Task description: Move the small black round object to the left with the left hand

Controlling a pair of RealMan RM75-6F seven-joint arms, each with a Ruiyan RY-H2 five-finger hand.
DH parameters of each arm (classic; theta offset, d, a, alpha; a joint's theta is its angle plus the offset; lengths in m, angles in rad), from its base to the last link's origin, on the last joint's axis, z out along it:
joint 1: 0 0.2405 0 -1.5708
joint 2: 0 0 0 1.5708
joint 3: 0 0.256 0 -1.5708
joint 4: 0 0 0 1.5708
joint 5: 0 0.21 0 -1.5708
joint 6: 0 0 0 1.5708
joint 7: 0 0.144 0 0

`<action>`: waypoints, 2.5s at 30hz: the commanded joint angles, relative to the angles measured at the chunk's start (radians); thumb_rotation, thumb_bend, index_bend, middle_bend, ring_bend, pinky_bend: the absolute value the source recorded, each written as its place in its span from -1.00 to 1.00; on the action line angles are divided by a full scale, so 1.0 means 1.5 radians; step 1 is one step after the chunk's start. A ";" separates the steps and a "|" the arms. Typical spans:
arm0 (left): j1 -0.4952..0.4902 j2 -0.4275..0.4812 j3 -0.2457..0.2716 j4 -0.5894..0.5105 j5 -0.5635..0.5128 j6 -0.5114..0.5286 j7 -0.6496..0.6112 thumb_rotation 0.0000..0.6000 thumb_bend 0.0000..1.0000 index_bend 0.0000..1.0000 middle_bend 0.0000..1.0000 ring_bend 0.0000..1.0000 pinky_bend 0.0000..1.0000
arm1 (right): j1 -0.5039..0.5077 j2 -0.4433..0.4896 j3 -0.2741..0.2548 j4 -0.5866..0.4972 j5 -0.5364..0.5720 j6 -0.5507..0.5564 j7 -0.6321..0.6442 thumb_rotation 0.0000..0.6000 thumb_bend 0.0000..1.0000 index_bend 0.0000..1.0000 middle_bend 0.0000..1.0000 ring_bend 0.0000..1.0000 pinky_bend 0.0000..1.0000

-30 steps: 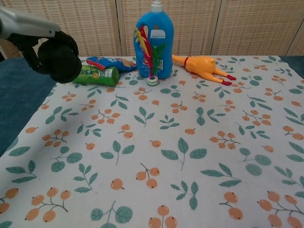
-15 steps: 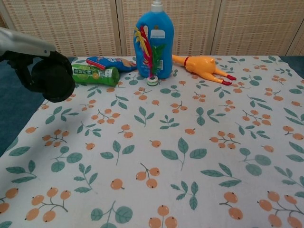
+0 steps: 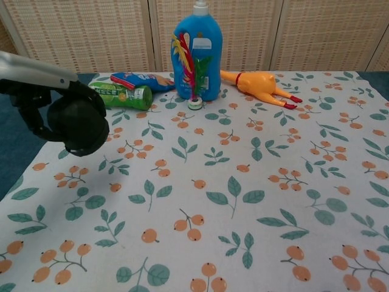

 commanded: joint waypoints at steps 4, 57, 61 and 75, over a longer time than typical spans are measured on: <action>0.038 -0.093 0.022 0.191 0.040 -0.077 -0.037 1.00 0.44 0.48 0.58 0.27 0.70 | -0.001 0.000 0.003 -0.002 0.007 0.000 -0.005 1.00 -0.64 -1.00 -1.00 -1.00 -1.00; 0.067 -0.107 0.032 0.201 0.078 -0.041 -0.025 1.00 -0.17 -1.00 -1.00 -1.00 -0.53 | 0.003 0.003 -0.004 -0.007 0.001 -0.011 -0.002 1.00 -0.64 -1.00 -1.00 -1.00 -1.00; 0.081 -0.121 0.028 0.211 0.101 -0.011 -0.014 1.00 -0.17 -0.99 -0.94 -0.98 -0.35 | 0.003 0.005 -0.005 -0.009 0.000 -0.013 -0.001 1.00 -0.64 -1.00 -1.00 -1.00 -1.00; 0.095 -0.134 0.010 0.234 0.131 -0.028 -0.026 1.00 -0.16 -0.27 -0.24 -0.34 0.16 | 0.001 0.009 -0.004 -0.013 0.004 -0.011 -0.001 1.00 -0.64 -1.00 -1.00 -1.00 -1.00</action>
